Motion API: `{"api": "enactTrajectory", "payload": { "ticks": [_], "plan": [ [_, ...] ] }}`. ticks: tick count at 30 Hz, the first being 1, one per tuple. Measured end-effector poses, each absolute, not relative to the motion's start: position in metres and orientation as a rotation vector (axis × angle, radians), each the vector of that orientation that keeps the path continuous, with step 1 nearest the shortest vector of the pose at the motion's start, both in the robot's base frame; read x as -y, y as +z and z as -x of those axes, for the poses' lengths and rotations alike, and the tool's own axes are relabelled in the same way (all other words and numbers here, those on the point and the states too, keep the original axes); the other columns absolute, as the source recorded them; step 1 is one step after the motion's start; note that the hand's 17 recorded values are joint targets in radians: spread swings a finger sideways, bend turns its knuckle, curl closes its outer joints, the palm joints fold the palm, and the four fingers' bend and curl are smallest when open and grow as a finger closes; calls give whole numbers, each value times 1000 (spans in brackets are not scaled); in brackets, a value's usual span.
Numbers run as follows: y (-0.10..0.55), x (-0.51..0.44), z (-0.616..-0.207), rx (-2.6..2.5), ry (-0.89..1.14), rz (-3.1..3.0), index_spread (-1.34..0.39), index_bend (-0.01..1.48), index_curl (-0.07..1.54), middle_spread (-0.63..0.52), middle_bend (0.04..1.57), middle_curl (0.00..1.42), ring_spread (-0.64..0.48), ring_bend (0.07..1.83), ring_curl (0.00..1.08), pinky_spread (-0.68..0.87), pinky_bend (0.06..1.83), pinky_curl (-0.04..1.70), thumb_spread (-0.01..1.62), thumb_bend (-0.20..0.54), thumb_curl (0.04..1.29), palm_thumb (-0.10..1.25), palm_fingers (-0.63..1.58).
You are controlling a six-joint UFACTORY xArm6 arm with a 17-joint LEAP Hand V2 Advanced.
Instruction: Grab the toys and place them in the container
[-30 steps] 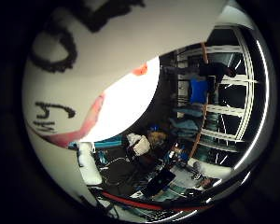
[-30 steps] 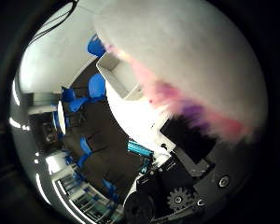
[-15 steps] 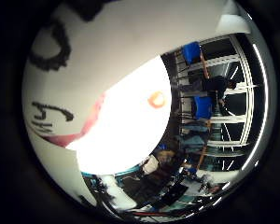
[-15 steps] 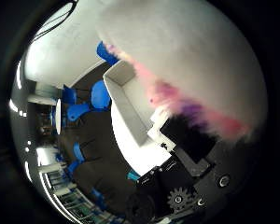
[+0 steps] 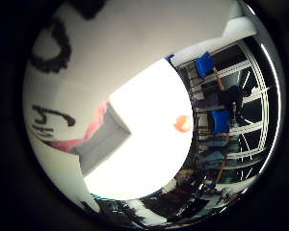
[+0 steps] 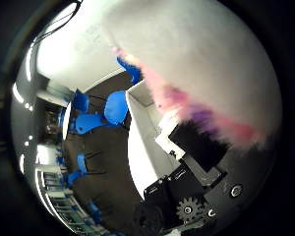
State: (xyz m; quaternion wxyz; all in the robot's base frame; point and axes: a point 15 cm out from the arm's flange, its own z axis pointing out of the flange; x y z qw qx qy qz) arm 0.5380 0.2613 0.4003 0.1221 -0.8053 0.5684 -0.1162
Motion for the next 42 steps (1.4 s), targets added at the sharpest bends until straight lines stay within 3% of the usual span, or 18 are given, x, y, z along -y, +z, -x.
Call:
{"api": "enactTrajectory", "payload": {
  "ticks": [5, 10, 13, 17, 19, 21, 23, 26, 29, 32, 42],
  "plan": [
    [401, -270, -534, -1648, -330, 2350, -232, 1059, 866, -175, 1246, 924, -291, 1227, 947, -248, 1118, 1208, 1059, -17, 664, 960, 1083],
    [402, -273, -528, -1656, -285, 2341, -232, 969, 824, -186, 1173, 881, -275, 1210, 878, -284, 1064, 1099, 1135, -27, 599, 851, 1127],
    [403, -271, -520, -1676, -219, 2335, -254, 754, 768, -193, 1116, 810, -261, 1188, 777, -372, 998, 951, 1166, -30, 551, 768, 1123],
    [403, -264, -514, -1689, -200, 2354, -316, 347, 688, -228, 941, 707, -277, 1100, 650, -537, 945, 780, 1199, -25, 481, 663, 892],
    [400, -261, -510, -1687, -186, 2381, -374, 381, 683, -241, 898, 684, -239, 972, 619, -360, 748, 793, 1214, -26, 442, 619, 491],
    [398, -259, -506, -1685, -172, 2404, -433, 386, 627, -210, 765, 616, -129, 807, 529, -39, 669, 756, 1216, -27, 404, 576, 275],
    [396, -254, -504, -1684, -161, 2424, -445, 393, 594, -142, 609, 544, 32, 654, 466, 207, 683, 729, 1213, -28, 375, 539, 99],
    [391, -246, -498, -1678, -136, 2476, -447, 318, 498, -22, 447, 441, 176, 482, 356, 458, 603, 615, 1207, -24, 340, 497, -7],
    [389, -236, -492, -1664, -116, 2524, -428, 240, 436, 110, 298, 374, 220, 407, 312, 512, 513, 527, 1203, -21, 317, 476, -36],
    [404, -222, -482, -1659, -94, 2524, -417, 192, 401, 165, 229, 343, 241, 329, 281, 508, 436, 460, 1195, -19, 301, 470, -2],
    [439, -105, -416, -1857, 156, 2397, -383, 181, 349, 190, 173, 292, 256, 217, 251, 478, 368, 367, 1199, -18, 272, 456, 44]
  ]
}}
